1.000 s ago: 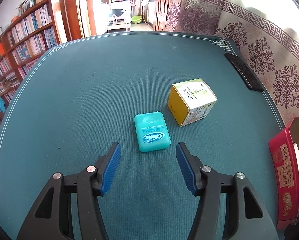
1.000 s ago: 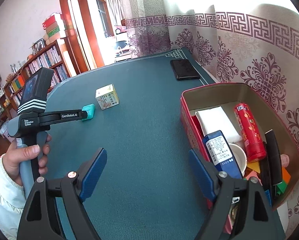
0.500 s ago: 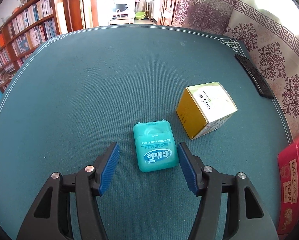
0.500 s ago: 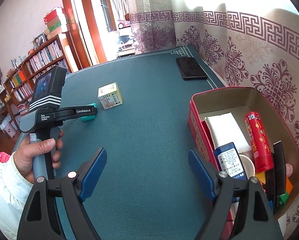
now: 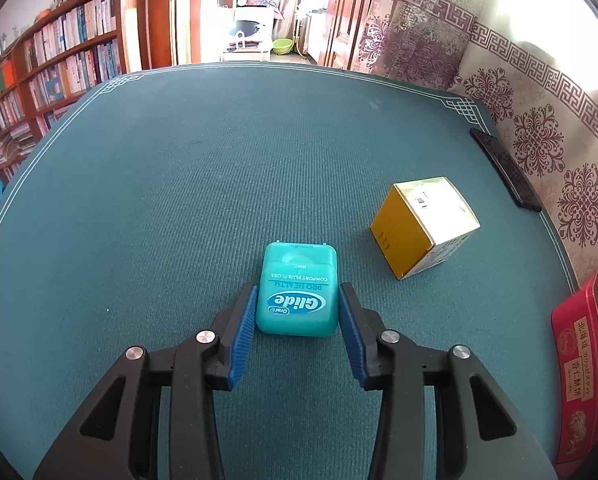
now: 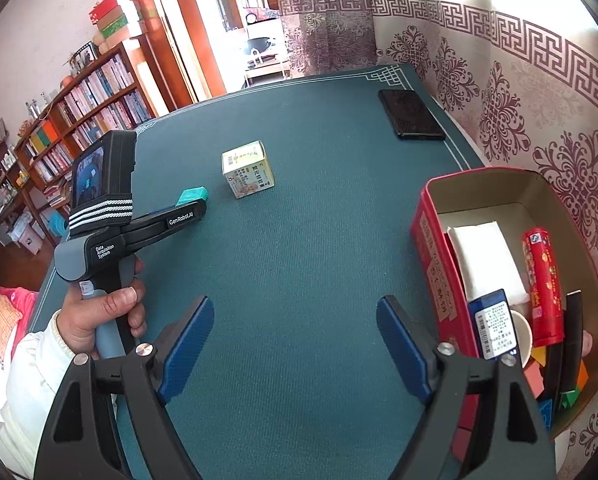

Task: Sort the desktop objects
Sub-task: 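Grasp the teal Glide floss box with the left tool, then grasp the yellow-white medicine box with right tool while left tool holds the floss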

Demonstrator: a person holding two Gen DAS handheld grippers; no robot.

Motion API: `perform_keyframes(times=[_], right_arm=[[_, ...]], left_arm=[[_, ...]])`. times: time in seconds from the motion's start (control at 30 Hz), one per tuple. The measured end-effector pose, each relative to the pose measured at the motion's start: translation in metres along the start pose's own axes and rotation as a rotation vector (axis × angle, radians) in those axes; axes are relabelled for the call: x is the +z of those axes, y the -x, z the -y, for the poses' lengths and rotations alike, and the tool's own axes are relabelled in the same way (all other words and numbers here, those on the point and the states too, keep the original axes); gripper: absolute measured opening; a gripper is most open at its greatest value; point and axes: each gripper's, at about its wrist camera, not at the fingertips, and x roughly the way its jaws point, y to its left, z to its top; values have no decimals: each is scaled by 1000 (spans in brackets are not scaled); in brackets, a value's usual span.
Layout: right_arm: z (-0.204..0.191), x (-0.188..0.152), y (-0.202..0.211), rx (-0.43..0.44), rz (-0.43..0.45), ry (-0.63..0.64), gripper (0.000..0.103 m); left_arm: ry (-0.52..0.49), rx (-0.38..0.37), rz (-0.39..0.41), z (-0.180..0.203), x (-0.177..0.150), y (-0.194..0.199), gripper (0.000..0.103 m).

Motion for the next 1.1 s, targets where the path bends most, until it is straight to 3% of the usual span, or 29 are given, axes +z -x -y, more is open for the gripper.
perform_keyframes(times=[0.33, 0.57, 0.83, 1.1], right_arm=[[-27, 38, -60, -23, 14, 68, 86], [-38, 69, -100, -48, 81, 82, 86], [-45, 93, -135, 49, 25, 49, 86], [-55, 106, -153, 28, 19, 94, 83]], left_arm=[[37, 33, 39, -8, 0, 9, 43], [84, 62, 37, -24, 3, 7, 43], [127, 58, 32, -34, 4, 7, 43], [145, 67, 17, -39, 3, 2, 43]])
